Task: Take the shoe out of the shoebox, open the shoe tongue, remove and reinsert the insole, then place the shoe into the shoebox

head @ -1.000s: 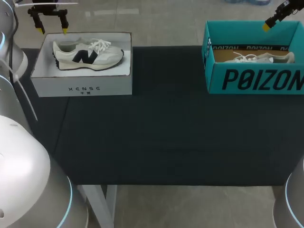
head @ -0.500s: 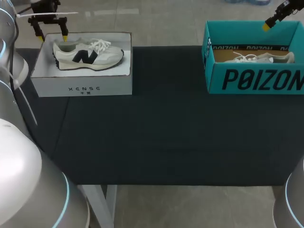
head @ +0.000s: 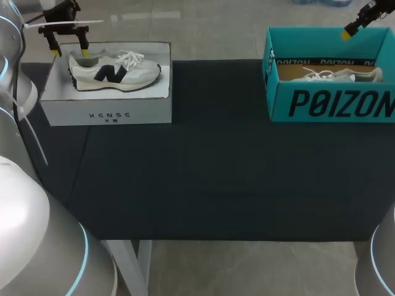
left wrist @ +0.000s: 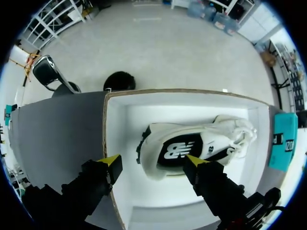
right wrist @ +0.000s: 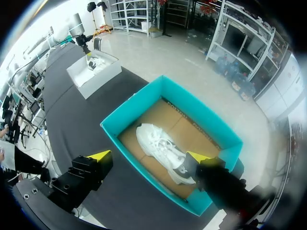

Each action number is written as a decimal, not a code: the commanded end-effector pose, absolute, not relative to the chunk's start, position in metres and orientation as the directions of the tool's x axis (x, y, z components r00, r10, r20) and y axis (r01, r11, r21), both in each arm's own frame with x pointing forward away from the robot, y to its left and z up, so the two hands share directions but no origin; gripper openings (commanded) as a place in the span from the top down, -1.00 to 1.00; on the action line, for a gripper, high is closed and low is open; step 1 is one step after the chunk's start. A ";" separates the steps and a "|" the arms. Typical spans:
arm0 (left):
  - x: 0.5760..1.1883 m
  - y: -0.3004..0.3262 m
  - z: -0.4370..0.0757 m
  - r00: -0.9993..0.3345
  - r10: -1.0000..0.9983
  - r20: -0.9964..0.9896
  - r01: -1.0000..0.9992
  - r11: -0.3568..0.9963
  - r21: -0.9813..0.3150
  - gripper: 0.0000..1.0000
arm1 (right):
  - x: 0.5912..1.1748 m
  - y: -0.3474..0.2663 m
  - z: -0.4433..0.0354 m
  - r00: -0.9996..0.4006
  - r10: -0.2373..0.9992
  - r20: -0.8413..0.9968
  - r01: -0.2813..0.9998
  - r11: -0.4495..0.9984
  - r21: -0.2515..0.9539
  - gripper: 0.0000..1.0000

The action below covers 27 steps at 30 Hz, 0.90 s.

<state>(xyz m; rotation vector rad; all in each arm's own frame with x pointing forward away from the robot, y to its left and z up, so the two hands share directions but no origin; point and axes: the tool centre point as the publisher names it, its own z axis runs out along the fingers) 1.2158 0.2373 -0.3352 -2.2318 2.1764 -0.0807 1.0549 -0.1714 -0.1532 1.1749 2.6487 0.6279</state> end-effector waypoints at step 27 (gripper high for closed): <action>1.223 0.247 -0.353 0.042 -0.999 -0.025 -0.860 -0.049 0.509 0.06 | 1.055 -0.172 -0.153 -0.673 0.740 0.009 0.665 0.600 0.445 -1.00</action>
